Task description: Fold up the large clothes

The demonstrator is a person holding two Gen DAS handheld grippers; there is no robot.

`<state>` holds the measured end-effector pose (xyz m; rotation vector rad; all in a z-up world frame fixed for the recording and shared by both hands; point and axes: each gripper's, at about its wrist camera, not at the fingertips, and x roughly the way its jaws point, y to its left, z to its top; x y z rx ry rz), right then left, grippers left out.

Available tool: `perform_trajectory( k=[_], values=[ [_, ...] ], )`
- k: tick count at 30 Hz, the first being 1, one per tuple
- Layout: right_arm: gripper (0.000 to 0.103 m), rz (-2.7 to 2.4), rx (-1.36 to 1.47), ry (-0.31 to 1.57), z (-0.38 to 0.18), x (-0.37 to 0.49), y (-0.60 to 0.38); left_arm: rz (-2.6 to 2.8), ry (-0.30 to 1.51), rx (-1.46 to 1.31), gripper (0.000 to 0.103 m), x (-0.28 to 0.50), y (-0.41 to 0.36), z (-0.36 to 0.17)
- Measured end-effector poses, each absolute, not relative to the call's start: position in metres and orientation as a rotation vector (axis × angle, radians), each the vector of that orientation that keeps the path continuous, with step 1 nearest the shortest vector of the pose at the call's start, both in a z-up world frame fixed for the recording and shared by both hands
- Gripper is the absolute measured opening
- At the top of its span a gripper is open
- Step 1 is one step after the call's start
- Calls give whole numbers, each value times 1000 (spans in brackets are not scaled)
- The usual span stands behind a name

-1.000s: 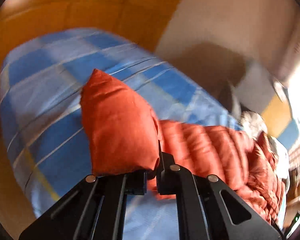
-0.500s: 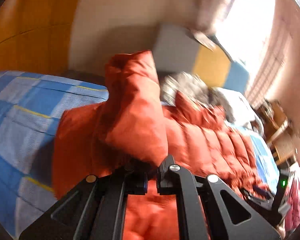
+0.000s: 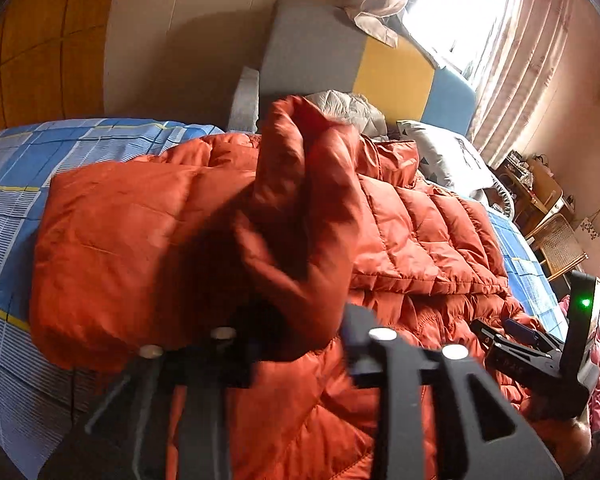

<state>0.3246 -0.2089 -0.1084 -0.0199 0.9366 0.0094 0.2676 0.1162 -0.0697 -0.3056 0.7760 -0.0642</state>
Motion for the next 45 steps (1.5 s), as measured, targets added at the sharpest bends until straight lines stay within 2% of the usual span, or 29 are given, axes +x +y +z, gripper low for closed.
perform_trajectory(
  k=[4,8,11,13,20,30,31,32,33,34,35,37,45],
  values=[
    [75,13,16,928,-102,324,-214,-76,766,-290,45,260,114,-68],
    [75,75,87,902,-85,319,-216,-90,735,-270,62,243,113,-62],
    [75,169,150,886,-72,319,-206,-81,735,-259,62,229,118,-63],
    [71,244,183,888,-66,319,-192,-67,744,-246,62,226,120,-66],
    [71,429,231,884,-53,318,-135,-20,774,-242,62,218,136,-77],
    [72,575,317,975,-70,326,-82,27,789,-277,62,207,157,-92],
    [64,576,299,986,-73,326,-72,31,787,-284,62,205,160,-93],
    [53,575,288,990,-75,326,-67,32,789,-294,62,203,163,-94],
    [28,579,275,1000,-78,327,-61,37,788,-299,62,202,165,-94],
    [16,583,273,1005,-79,328,-58,39,788,-306,62,201,168,-95],
    [12,588,284,989,-77,326,-58,40,787,-314,62,201,169,-95],
    [8,605,280,932,-61,321,-61,41,785,-317,62,202,171,-95],
    [8,501,283,780,-15,335,-125,25,768,-303,62,225,157,-85]
  ],
)
